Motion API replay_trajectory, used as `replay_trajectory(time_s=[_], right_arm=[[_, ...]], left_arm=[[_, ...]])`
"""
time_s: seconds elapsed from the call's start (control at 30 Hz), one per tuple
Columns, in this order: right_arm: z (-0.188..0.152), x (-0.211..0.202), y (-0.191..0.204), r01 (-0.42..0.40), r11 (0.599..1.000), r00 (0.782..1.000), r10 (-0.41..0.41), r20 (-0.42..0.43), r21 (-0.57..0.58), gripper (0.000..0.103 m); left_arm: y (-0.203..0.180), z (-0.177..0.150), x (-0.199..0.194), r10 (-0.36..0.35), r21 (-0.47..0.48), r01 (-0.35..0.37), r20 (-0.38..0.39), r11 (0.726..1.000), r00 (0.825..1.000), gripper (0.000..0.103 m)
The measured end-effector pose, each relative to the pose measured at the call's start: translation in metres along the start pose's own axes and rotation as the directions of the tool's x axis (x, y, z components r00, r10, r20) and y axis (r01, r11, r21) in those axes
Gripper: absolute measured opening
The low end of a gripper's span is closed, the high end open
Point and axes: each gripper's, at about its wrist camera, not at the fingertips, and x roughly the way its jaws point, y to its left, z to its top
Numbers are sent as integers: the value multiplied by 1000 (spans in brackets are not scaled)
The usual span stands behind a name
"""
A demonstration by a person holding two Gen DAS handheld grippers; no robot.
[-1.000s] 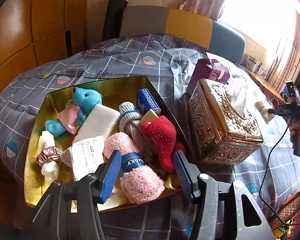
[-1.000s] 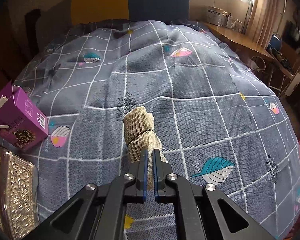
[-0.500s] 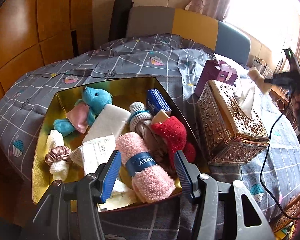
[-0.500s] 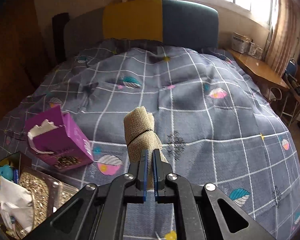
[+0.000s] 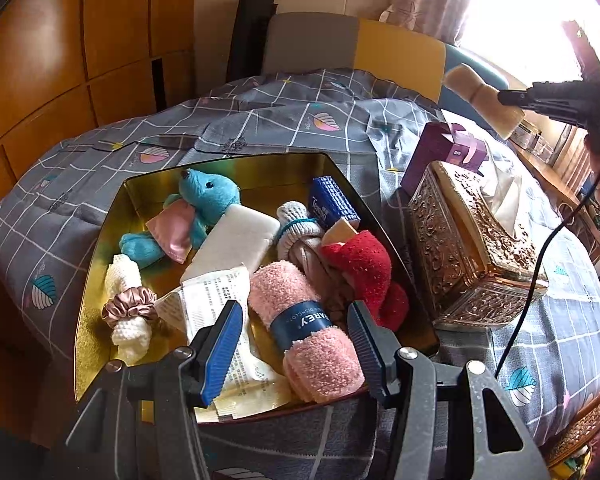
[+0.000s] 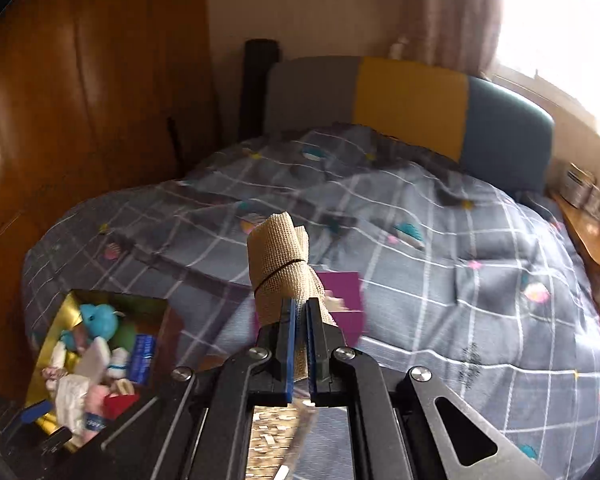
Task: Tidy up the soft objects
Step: 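Lift the beige roll and carry it over the gold tray with the right gripper, then lower the beige roll into the tray and open the right gripper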
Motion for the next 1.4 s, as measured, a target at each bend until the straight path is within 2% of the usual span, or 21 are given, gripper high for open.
replay_trajectory(time_s=[0.17, 0.37, 0.6, 0.83, 1.0, 1.13, 1.23, 1.4], right_arm=[[-13, 2, 53, -112, 988, 993, 109, -37, -102, 5], [-44, 12, 107, -225, 956, 972, 207, -107, -187, 5], [-80, 24, 145, -307, 928, 945, 271, -184, -209, 5], [-103, 29, 179, -367, 899, 917, 308, -254, -237, 5], [-118, 50, 212, -328, 894, 926, 241, -289, -305, 5], [-122, 81, 226, -237, 906, 948, 136, -288, -350, 5], [-120, 99, 225, -206, 921, 949, 105, -298, -330, 5], [-121, 110, 219, -202, 932, 941, 100, -324, -301, 5]], left_arm=[[5, -2, -1, 5, -8, -5, 3, 1000, 1000, 55], [11, -4, -2, 16, -24, -16, 4, 1000, 1000, 55], [20, -5, -6, 40, -45, -39, 17, 998, 999, 55], [50, -7, -14, 114, -131, -109, 30, 985, 993, 55], [63, -11, -15, 144, -160, -138, 23, 977, 989, 55], [60, -9, -17, 140, -146, -134, 34, 980, 990, 55], [55, -8, -15, 125, -132, -119, 37, 984, 992, 55], [49, -6, -12, 118, -126, -113, 34, 986, 992, 55]])
